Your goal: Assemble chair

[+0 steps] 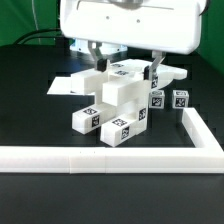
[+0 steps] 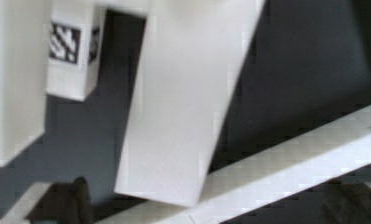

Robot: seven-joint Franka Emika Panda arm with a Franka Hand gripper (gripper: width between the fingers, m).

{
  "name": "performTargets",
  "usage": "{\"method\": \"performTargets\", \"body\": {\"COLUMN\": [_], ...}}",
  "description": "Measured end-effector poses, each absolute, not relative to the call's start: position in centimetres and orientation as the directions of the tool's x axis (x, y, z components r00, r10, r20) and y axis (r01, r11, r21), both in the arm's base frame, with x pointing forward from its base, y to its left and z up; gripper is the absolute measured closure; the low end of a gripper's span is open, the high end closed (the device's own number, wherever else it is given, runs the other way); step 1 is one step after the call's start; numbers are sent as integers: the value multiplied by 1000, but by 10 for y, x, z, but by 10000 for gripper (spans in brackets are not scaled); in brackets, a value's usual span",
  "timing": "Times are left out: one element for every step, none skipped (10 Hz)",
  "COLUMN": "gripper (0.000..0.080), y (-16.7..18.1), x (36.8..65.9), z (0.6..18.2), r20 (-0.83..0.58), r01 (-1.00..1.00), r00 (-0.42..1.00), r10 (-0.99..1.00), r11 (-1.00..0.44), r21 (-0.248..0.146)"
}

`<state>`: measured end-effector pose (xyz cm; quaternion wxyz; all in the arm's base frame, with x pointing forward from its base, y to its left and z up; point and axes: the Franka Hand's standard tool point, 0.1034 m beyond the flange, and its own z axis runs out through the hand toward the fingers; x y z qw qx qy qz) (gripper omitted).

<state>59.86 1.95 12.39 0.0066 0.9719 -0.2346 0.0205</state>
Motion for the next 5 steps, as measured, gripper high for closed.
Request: {"method": "performTargets", "body": {"gripper": [151,151,151,151,151], "y": [17,17,17,15,7], "x": [600,599,599,600,605], "z": [120,117,118,118,121], "r20": [52,49,50,52,74], "r01": [-432,-434,-398,-261,-27], "r00": [901,900,916,964,997], "r10": [-431,-433,-397,-260,-25], "r11": [-902,-901,-917,-965,-999], "r21": [5,7,9,16,29]}}
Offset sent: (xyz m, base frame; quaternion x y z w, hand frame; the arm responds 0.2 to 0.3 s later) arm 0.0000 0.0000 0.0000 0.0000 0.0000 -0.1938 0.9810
